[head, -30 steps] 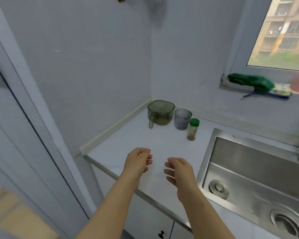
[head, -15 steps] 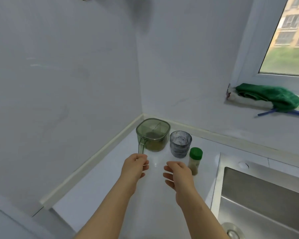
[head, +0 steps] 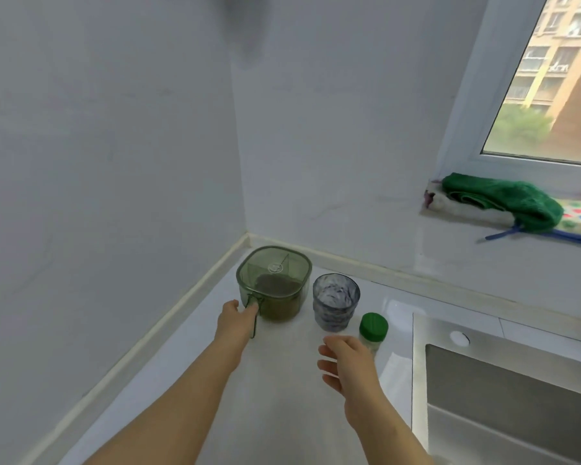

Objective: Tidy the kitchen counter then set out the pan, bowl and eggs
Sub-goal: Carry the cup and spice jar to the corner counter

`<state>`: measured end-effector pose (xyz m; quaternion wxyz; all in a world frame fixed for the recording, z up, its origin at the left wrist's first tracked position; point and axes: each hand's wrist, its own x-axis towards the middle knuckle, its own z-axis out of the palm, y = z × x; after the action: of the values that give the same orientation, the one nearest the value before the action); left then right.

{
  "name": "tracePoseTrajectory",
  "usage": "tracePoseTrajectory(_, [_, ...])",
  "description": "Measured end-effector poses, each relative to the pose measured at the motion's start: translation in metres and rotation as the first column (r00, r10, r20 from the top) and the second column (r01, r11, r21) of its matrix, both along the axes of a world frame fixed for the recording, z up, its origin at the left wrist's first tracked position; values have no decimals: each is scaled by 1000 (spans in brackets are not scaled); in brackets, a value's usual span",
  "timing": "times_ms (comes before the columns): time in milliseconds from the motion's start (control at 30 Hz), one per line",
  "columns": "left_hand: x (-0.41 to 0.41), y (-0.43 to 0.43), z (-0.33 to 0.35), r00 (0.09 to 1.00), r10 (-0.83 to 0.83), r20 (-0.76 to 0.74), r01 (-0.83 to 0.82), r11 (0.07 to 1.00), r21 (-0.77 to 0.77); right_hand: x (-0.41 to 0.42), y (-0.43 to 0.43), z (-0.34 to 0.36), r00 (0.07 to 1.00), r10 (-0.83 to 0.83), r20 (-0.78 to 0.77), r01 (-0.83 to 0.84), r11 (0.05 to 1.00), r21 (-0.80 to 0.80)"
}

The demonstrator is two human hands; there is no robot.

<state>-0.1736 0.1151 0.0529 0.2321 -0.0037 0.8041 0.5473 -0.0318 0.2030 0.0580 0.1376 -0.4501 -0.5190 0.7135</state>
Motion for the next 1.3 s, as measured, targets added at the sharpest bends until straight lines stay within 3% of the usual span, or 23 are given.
tracePoseTrajectory(233, [-11, 20, -12, 992, -18, 122, 9, 997, 71, 5, 2, -11, 997, -38, 66, 38, 999, -6])
tracePoseTrajectory(533, [-10, 14, -22, 987, -134, 92, 132, 991, 29, 8, 4, -10, 998, -48, 43, 48, 999, 9])
tracePoseTrajectory(633, [-8, 9, -26, 998, -51, 22, 52, 998, -45, 17, 9, -10, 985, -172, -6, 166, 941, 295])
tracePoseTrajectory(700, [-6, 8, -29, 992, 81, -95, -93, 987, -134, 22, 15, -7, 965, -260, -28, 233, 807, 542])
tracePoseTrajectory(800, [14, 17, -17, 893, 123, -432, -211, 964, -162, 21, 29, -10, 954, -288, 80, 119, 613, 781])
tracePoseTrajectory(900, [38, 41, -6, 661, -249, -707, 75, 960, -268, 16, 42, -17, 926, -180, 332, -164, 600, 783])
tracePoseTrajectory(967, [47, 58, -7, 434, -567, -700, 305, 824, -479, 16, 47, -25, 910, -60, 411, -281, 639, 716])
tracePoseTrajectory(1033, [51, 73, -12, 302, -751, -587, 409, 659, -632, 18, 50, -32, 926, 11, 378, -292, 654, 698])
tracePoseTrajectory(1200, [47, 95, -24, 304, -824, -478, 344, 563, -752, 20, 60, -32, 953, 59, 296, -276, 568, 775])
tracePoseTrajectory(1300, [47, 101, -25, 319, -834, -451, 314, 542, -779, 18, 65, -26, 961, 85, 263, -259, 612, 747])
